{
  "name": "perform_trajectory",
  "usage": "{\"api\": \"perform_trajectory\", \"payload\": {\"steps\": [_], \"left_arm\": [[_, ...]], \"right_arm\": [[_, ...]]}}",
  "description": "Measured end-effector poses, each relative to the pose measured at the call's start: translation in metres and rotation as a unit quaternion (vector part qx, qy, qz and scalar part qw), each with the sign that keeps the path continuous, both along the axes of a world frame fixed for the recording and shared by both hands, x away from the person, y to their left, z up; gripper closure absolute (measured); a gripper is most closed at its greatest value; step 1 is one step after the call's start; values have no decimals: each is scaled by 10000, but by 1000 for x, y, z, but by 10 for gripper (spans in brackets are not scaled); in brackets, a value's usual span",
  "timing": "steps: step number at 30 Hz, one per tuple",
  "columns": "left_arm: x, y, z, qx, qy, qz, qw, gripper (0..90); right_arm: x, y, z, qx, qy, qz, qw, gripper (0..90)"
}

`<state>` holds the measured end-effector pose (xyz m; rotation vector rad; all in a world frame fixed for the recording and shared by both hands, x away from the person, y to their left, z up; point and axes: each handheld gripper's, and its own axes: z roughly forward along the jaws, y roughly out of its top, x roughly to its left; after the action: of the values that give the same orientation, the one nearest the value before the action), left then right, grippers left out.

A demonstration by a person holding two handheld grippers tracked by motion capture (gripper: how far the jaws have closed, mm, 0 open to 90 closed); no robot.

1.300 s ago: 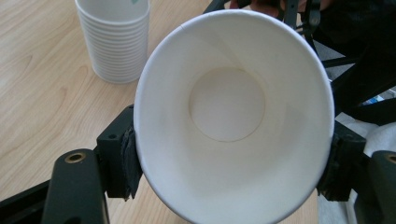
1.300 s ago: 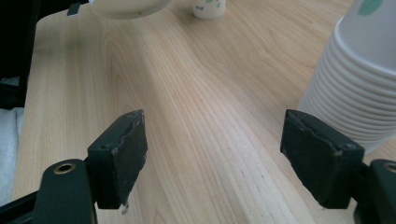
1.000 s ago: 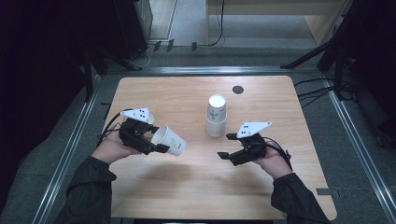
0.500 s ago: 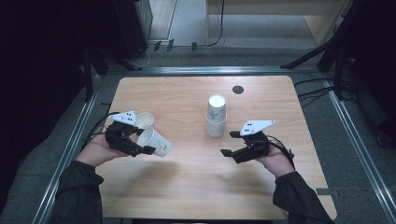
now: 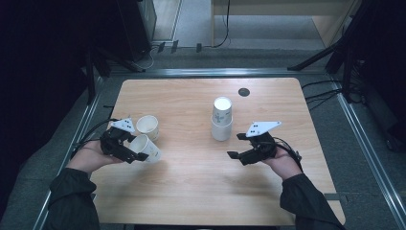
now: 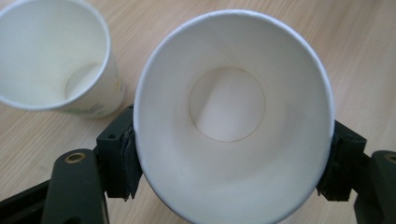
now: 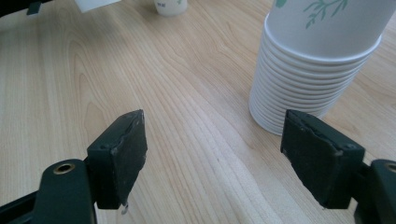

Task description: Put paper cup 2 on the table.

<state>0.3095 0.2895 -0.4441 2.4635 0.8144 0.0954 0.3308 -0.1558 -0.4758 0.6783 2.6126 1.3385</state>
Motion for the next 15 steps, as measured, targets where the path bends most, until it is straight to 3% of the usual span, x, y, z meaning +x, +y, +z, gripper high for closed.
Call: {"api": "perform_trajectory", "payload": {"steps": [6,11,15], "left_arm": [[5,1,-6,325,-32,99,9994,250],[7,-5,-10,860,-126,28,9962,250],[11,-9,-13,1042,-107,-18,9945,249]], "right_arm": [[1,2,-1,-35,28,-20,10000,231],[1,3,-2,-79,37,-18,10000,231],[0,3,-3,-148,30,-7,9999,231]]}}
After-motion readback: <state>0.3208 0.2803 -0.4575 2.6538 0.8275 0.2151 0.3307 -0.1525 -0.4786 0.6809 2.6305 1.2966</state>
